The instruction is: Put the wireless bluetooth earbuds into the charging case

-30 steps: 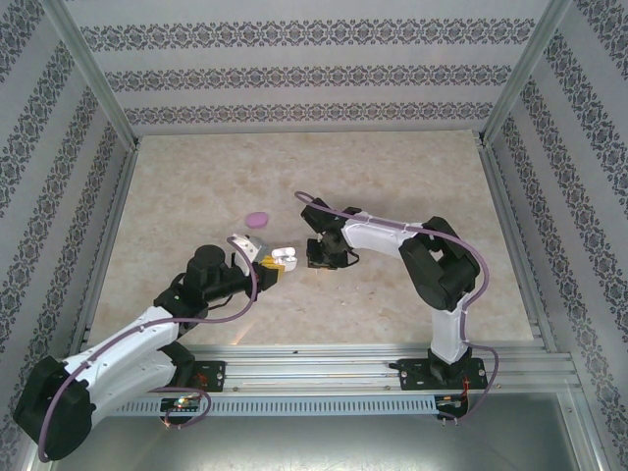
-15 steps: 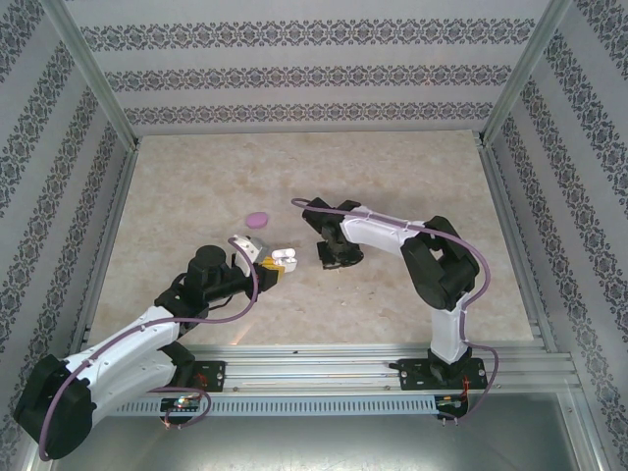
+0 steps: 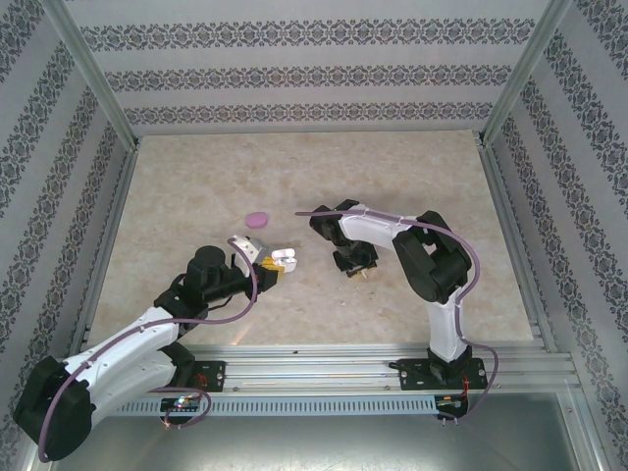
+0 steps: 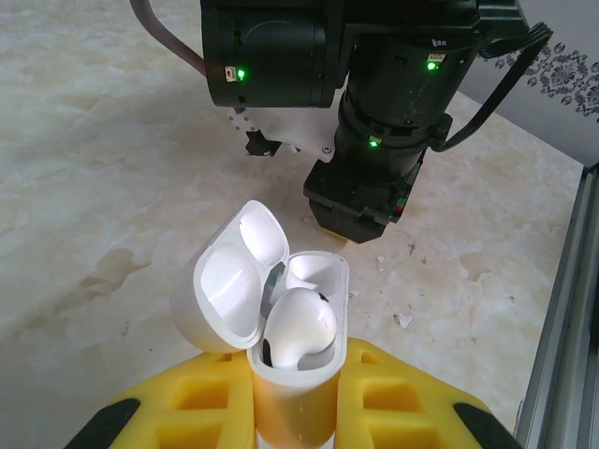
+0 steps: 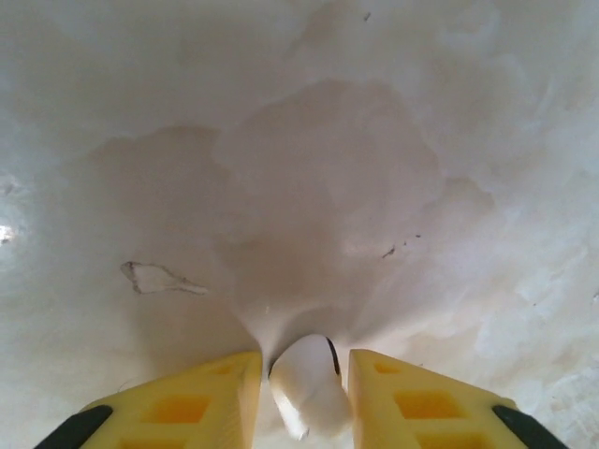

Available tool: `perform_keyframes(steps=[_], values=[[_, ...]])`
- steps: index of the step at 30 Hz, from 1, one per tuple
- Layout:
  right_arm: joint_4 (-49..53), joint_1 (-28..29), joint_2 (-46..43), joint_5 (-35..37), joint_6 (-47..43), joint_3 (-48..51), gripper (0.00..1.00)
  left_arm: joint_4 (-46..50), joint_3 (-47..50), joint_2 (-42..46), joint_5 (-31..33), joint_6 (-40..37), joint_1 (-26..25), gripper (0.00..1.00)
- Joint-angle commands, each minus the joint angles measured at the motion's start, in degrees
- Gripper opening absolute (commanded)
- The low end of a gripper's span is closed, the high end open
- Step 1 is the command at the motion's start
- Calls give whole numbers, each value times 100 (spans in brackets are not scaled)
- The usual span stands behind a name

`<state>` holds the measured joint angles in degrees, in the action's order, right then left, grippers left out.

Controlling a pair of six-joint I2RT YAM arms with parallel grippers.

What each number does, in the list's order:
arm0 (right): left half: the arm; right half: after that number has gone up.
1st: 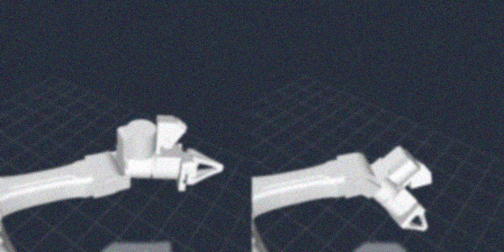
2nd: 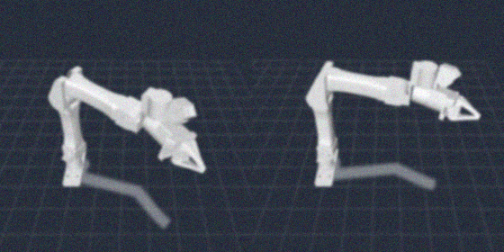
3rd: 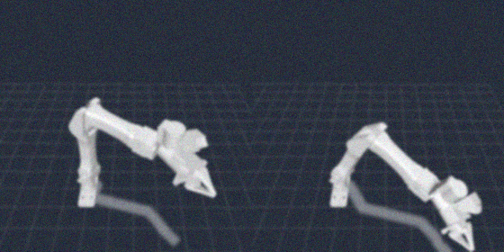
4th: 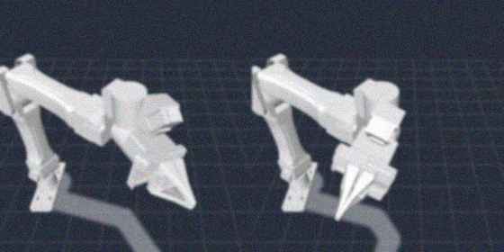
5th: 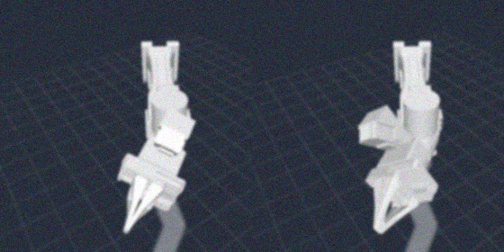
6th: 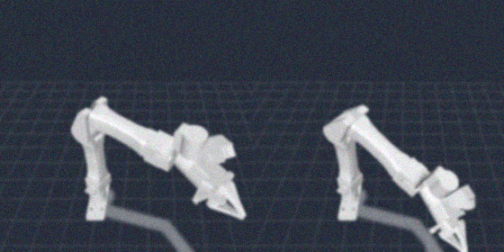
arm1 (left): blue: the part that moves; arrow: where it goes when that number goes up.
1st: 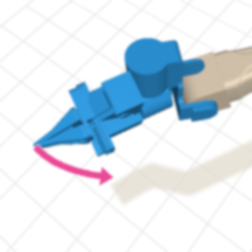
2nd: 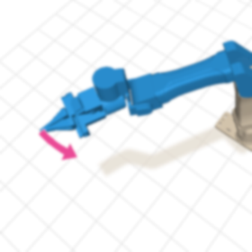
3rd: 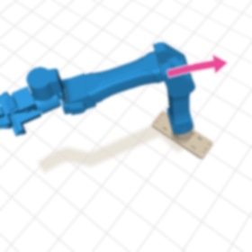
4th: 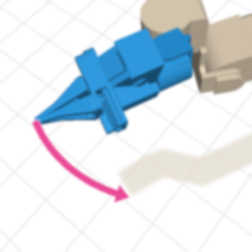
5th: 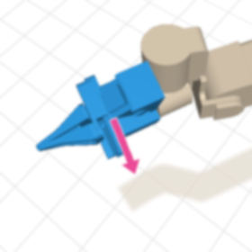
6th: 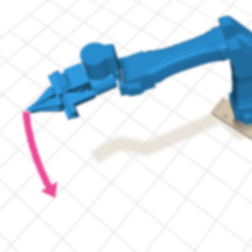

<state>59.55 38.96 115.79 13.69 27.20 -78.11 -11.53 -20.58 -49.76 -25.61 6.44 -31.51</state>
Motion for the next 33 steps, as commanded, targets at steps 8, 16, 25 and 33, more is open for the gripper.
perform_keyframes(steps=[8,16,25,33], values=[[-433,282,-361,-1087,284,-76,38,-25,-60,77,-19,-126,-50,0],[-924,286,-849,-1668,522,183,38,35,-104,85,-22,-116,-58,0],[-1893,11,-1603,-1952,1133,1095,32,204,-104,251,-31,-99,-57,0],[-2851,-358,-2192,-2097,1652,2088,34,122,-112,196,-85,-37,-57,0]])
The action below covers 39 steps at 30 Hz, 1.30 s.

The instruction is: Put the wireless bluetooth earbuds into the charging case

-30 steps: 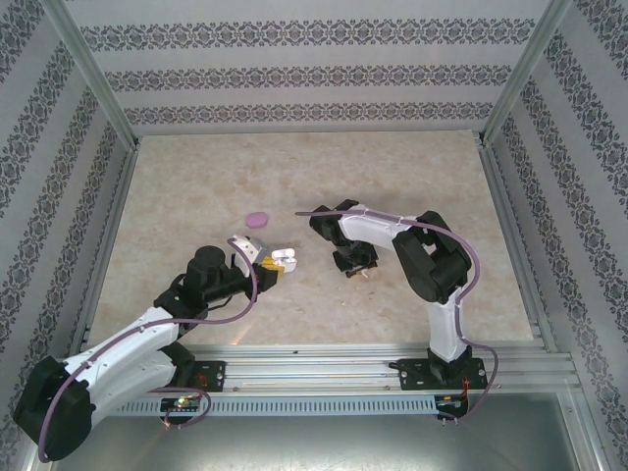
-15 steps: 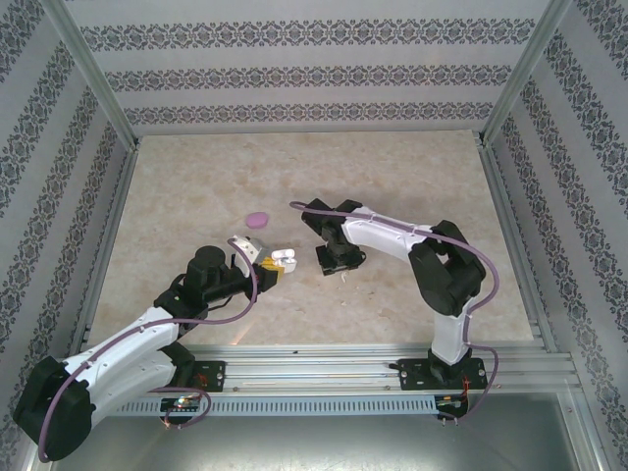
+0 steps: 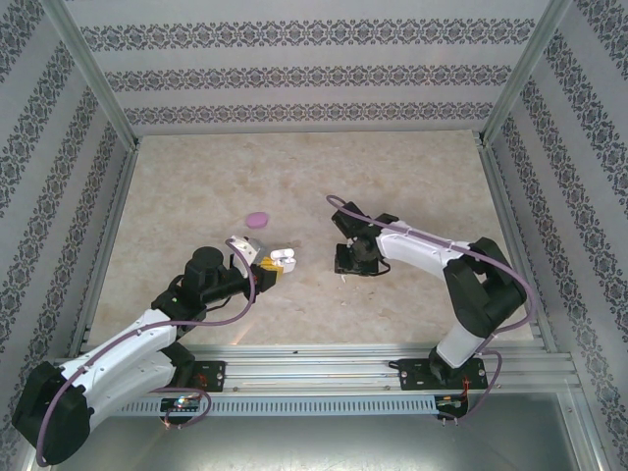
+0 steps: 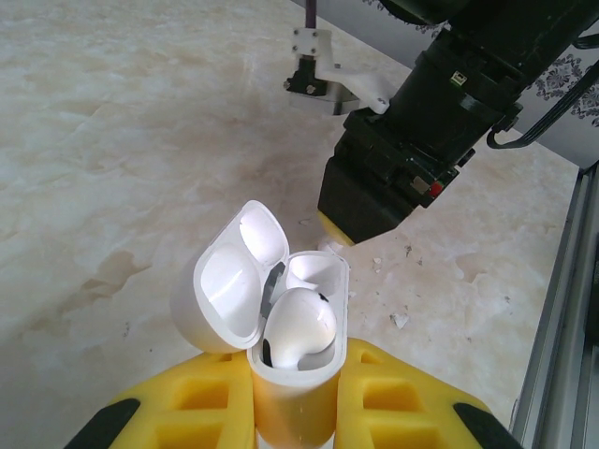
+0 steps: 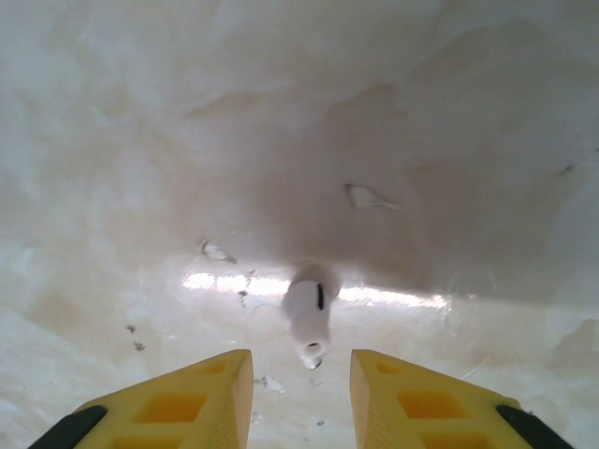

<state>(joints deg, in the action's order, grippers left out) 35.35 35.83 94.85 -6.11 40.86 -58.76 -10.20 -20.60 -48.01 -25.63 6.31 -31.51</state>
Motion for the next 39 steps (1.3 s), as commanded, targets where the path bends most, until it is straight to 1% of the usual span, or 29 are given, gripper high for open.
perform_keyframes(steps=[1,9,14,19,23,28,32,34,39], values=[[-412,-61,-45,-131,266,145,34,-13,-116,7,-90,-24,-57,0],[-301,-14,423,-180,203,-17,35,-17,-85,44,-99,29,-62,0],[-344,-6,659,-173,162,-47,34,9,-76,81,-83,33,-60,0],[-345,2,798,-136,85,-124,24,9,-76,75,-106,37,-57,0],[-188,35,732,-21,32,-190,15,-24,-65,57,-105,37,-57,0],[492,132,588,696,-256,-452,11,-115,-49,11,-115,51,-57,0],[1200,116,653,1547,-559,-689,11,-112,-41,20,-118,55,-58,0],[1542,68,779,1976,-702,-787,11,-86,-30,54,-114,38,-58,0],[2094,-83,1347,2553,-983,-1002,12,-9,-49,86,-94,-20,-57,0]])
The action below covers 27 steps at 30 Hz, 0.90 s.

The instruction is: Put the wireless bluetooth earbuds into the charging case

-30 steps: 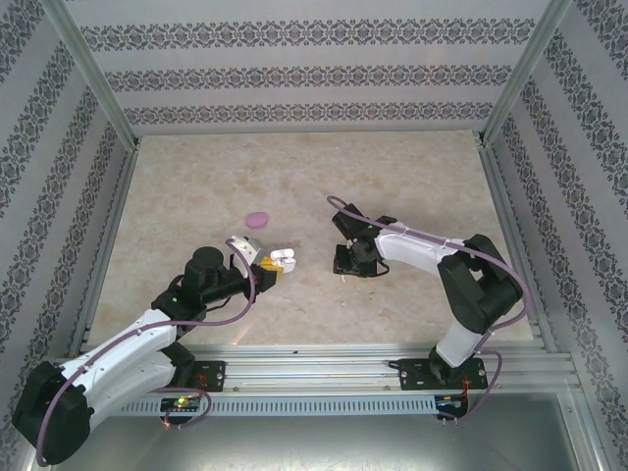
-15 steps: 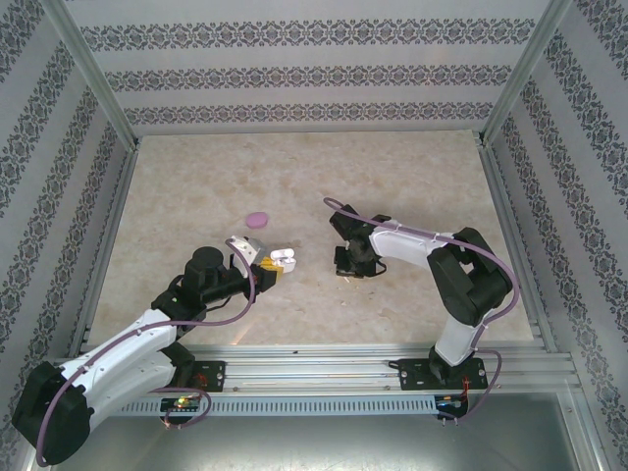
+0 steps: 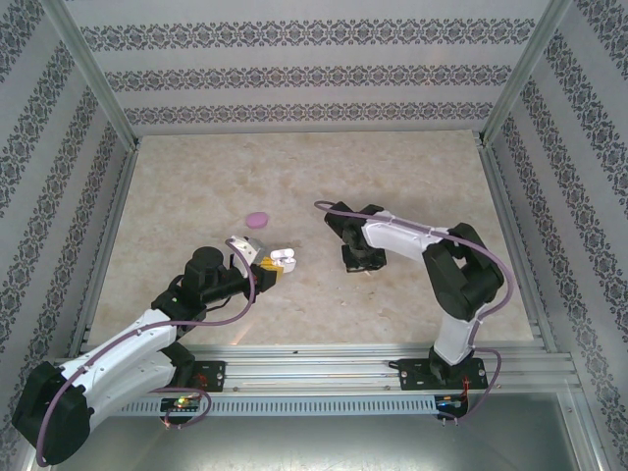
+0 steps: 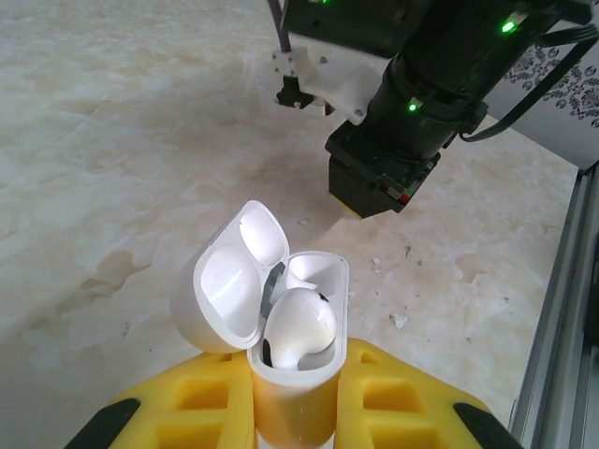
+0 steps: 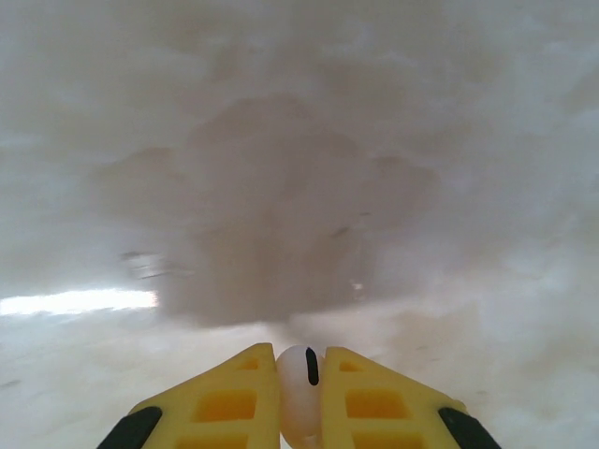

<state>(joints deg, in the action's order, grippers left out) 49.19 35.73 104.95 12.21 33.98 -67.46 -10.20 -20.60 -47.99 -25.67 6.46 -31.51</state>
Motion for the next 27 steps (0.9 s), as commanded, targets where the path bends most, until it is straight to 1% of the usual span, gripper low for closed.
perform_keyframes(steps=[1,4,7,8,10,13,22,25,27], values=[[814,-75,485,838,-338,-194,12,8,-64,87,-90,-50,-58,0],[1098,-36,960,1042,-391,-410,14,35,-84,61,-86,-92,-58,0],[1138,105,1237,886,-385,-535,20,53,-109,42,-86,-105,-57,0],[1094,171,1255,802,-354,-541,23,61,-111,38,-78,-112,-57,0],[894,274,1225,421,-290,-509,32,62,-110,41,-65,-103,-58,0],[643,399,1146,-83,-133,-470,39,79,-117,30,-56,-110,-60,0],[636,779,804,-377,64,-689,40,96,-172,-35,-78,-102,-58,0],[559,844,557,-521,160,-674,39,88,-172,-35,-78,-75,-62,0],[419,856,367,-697,235,-603,37,96,-177,-33,-77,-72,-58,0]])
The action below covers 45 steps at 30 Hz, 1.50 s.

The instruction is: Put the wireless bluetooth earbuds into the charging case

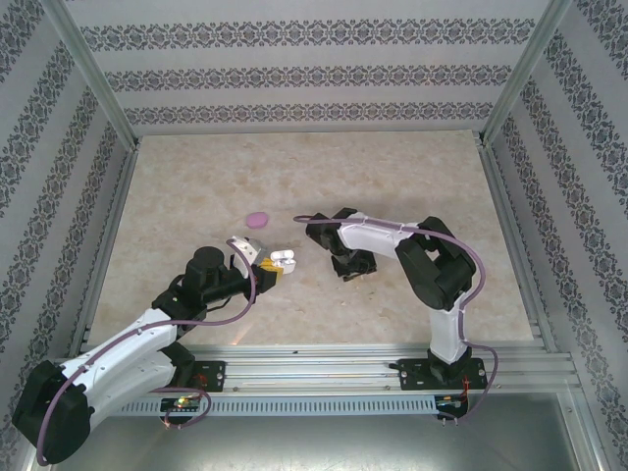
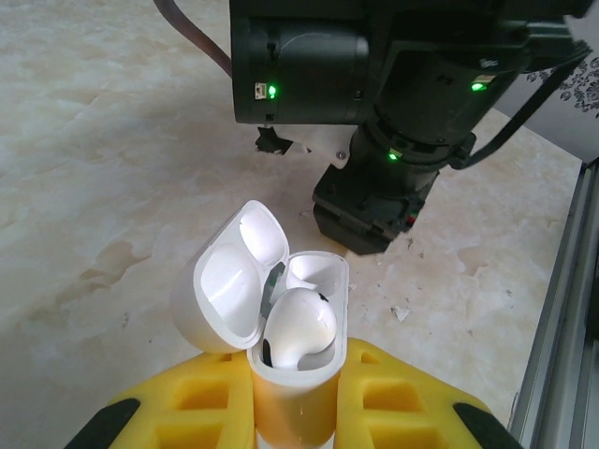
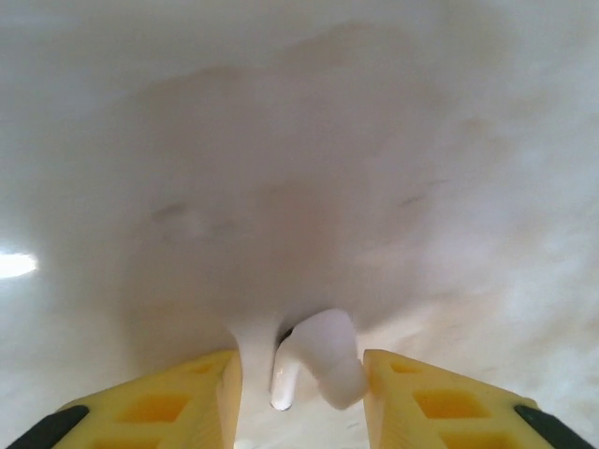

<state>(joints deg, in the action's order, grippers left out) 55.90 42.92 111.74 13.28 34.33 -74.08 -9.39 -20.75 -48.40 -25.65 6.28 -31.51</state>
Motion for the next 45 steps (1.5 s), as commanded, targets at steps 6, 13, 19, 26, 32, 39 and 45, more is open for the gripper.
perform_keyframes(steps=[6,13,19,26,32,39,45], values=[[-455,166,-571,-771,286,218,19,48,-191,38,-98,-40,-58,0],[-1126,54,-1091,-1131,584,761,16,113,-205,74,-106,-48,-57,0],[-2407,-229,-1841,-1627,1431,1797,34,150,-193,145,-98,-57,-58,0],[-3477,-442,-2143,-2035,2000,2397,39,118,-182,147,-115,-48,-57,0],[-3595,-499,-1852,-2223,2061,2295,39,82,-148,146,-132,-22,-57,0],[-3445,-454,-1461,-2194,2008,2100,39,90,-87,229,-93,-13,-57,0],[-3175,-455,-1189,-2017,1787,1854,32,112,-52,275,-89,-4,-62,0]])
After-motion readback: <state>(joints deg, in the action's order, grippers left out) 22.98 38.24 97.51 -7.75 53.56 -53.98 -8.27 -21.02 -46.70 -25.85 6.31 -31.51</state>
